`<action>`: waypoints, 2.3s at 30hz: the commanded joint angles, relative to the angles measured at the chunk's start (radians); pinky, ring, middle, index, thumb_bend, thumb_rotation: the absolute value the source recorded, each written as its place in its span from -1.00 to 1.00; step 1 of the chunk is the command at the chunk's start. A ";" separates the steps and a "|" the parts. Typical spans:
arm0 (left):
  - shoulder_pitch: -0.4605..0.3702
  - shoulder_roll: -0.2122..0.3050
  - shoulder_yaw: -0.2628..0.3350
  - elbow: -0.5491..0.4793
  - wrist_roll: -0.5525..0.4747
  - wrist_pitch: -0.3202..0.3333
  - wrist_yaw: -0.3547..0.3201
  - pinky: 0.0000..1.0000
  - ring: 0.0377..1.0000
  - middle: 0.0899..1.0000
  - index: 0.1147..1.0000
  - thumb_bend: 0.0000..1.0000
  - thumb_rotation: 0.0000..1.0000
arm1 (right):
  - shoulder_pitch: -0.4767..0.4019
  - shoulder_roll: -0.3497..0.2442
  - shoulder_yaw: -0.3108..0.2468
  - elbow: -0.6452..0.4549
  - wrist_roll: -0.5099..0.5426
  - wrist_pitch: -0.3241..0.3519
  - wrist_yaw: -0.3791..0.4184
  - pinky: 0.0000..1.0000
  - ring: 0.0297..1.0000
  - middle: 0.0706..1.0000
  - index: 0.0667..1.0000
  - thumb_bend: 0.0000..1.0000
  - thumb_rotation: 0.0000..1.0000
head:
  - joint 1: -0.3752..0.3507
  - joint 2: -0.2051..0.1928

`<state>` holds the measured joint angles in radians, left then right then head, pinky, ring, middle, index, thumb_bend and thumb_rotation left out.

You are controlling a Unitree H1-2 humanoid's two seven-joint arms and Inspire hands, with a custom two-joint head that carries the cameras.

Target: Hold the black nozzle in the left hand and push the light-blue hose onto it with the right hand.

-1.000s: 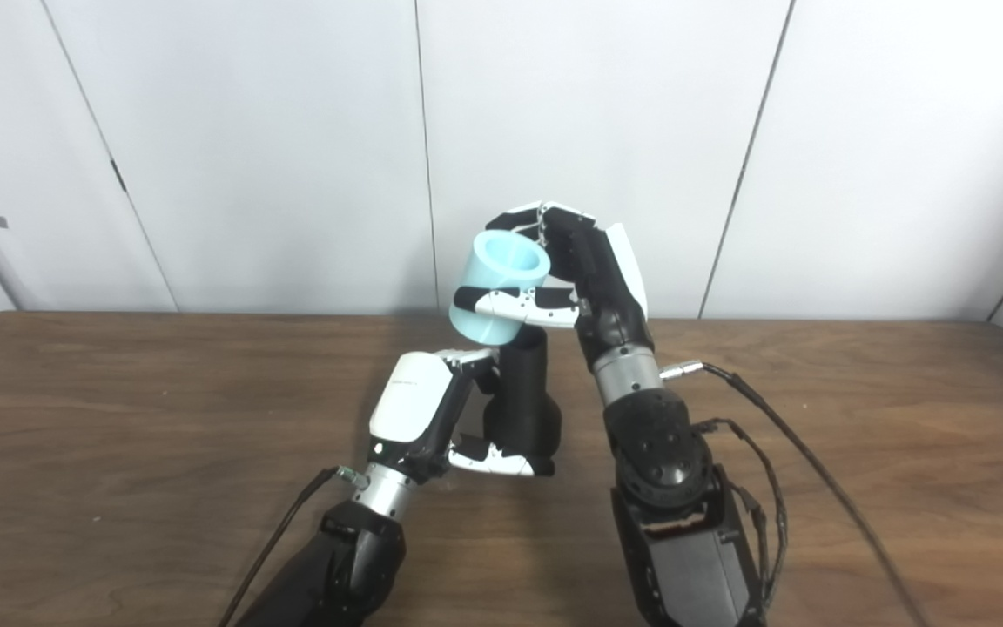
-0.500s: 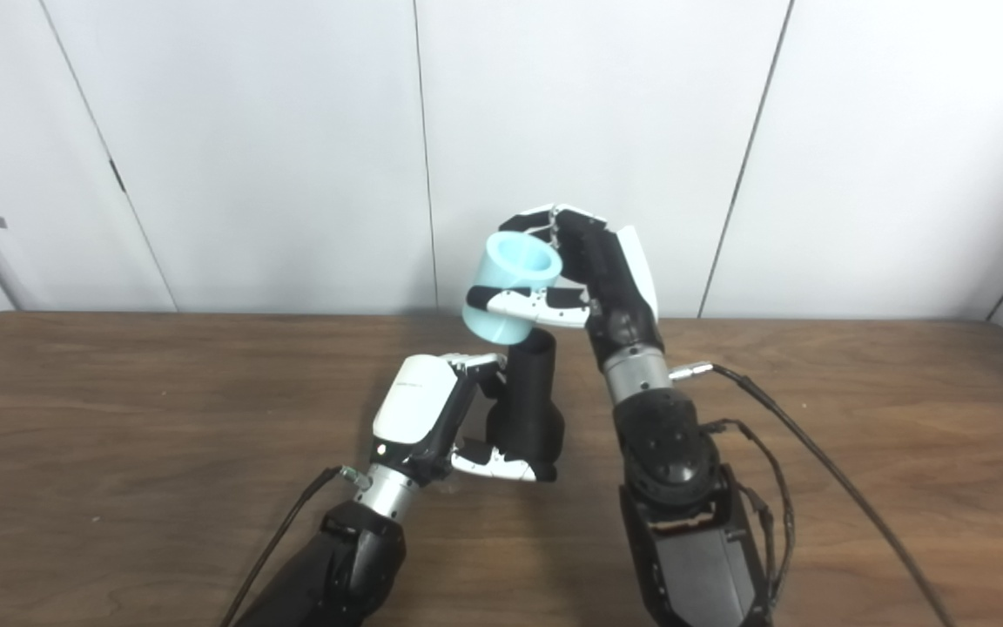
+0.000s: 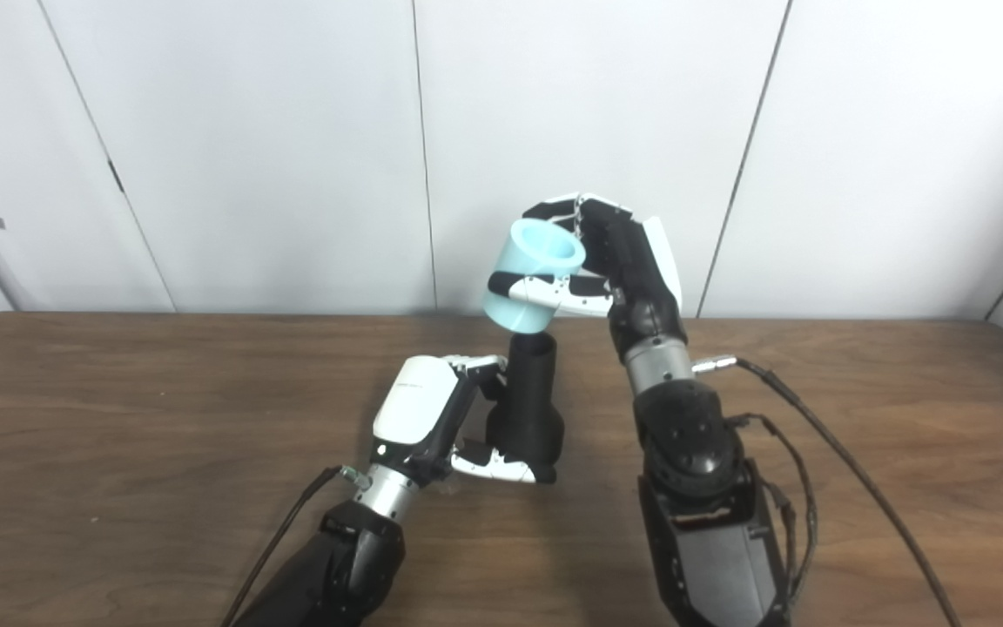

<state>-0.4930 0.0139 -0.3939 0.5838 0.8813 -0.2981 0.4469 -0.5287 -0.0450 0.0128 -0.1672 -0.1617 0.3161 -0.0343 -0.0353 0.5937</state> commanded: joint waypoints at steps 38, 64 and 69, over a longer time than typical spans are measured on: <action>-0.111 -0.063 -0.096 0.786 -0.107 0.014 0.285 0.13 -0.02 -0.24 -0.10 0.04 -1.00 | -0.063 -0.134 -0.055 -0.105 -0.038 0.011 0.004 -0.31 -0.15 -0.09 -0.11 0.04 -1.00 | -0.073 -0.067; -0.095 -0.049 -0.141 0.791 -0.095 0.039 0.238 0.13 -0.03 -0.23 -0.09 0.04 -1.00 | -0.119 -0.065 -0.053 0.203 -0.065 -0.207 -0.127 -0.33 -0.20 -0.13 -0.05 0.04 -1.00 | -0.070 -0.068; -0.096 -0.047 -0.147 0.789 -0.095 0.042 0.233 0.14 0.00 -0.21 -0.11 0.05 -1.00 | -0.140 -0.055 -0.062 0.272 -0.064 -0.237 -0.148 -0.32 -0.18 -0.12 -0.07 0.04 -1.00 | -0.070 -0.071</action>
<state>-0.8285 -0.0576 -0.5129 1.2197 0.8015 -0.2785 0.6673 -0.5512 -0.0914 -0.0278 0.1205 -0.2267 0.1816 -0.1327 -0.1043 0.5231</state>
